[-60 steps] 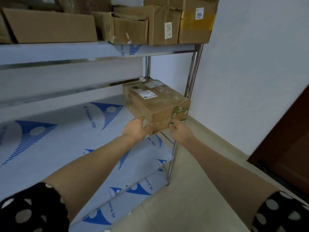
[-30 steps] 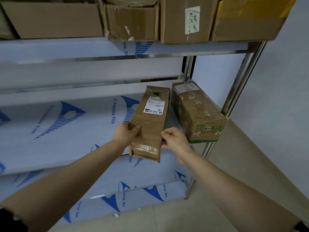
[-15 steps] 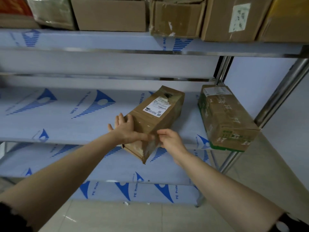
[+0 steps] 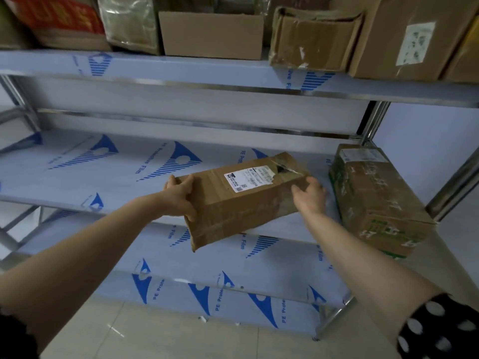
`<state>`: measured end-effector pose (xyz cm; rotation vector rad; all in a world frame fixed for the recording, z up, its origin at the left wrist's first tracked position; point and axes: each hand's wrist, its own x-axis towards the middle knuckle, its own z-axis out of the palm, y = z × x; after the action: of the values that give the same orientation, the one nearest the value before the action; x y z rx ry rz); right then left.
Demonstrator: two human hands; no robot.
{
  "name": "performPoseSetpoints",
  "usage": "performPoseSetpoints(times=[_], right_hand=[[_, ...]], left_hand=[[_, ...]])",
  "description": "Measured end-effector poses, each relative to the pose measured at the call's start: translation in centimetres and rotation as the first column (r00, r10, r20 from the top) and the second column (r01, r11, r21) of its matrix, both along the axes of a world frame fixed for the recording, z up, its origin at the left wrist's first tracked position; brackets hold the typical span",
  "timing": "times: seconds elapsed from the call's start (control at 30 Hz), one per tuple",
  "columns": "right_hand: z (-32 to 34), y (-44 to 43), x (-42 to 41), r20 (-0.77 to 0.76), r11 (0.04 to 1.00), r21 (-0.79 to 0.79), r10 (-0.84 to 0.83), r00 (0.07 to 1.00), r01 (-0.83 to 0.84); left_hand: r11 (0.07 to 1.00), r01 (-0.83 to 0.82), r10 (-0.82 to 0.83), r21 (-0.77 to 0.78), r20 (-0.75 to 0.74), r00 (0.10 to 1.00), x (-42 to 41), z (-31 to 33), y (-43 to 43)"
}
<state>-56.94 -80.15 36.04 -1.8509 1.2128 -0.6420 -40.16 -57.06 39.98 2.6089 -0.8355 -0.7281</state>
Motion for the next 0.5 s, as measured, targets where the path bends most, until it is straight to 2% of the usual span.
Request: performPoseSetpoints(times=[0.07,0.13,0.3,0.4,0.5], right_hand=[[0.3,-1.2,0.6,-0.03,1.0,-0.017,0.012,0.999,-0.012],[0.8,-2.3,1.3,-0.077,0.999,0.015,0.042,0.996,-0.041],[1.6,-4.3,3.0,-0.039,0.991,0.126,0.039,0.998,-0.034],[1.4,-4.9,3.4,-0.053,0.99,0.139,0.011,0.999,-0.003],[0.9,-5.5,3.2,-0.079,0.992,0.122,0.022,0.997,-0.013]], left_hand=[[0.959,-0.203,0.151,-0.197,-0.249,0.956,-0.4,0.2,0.5],[0.853,-0.406,0.239,-0.327,-0.447,0.862,-0.9,0.3,0.7],[0.74,-0.579,0.34,-0.341,-0.552,0.761,-2.2,1.1,0.1],[0.685,-0.652,0.349,-0.325,-0.64,0.685,-2.3,1.2,-0.2],[0.657,-0.681,0.39,-0.325,-0.626,0.675,-1.5,0.3,-0.2]])
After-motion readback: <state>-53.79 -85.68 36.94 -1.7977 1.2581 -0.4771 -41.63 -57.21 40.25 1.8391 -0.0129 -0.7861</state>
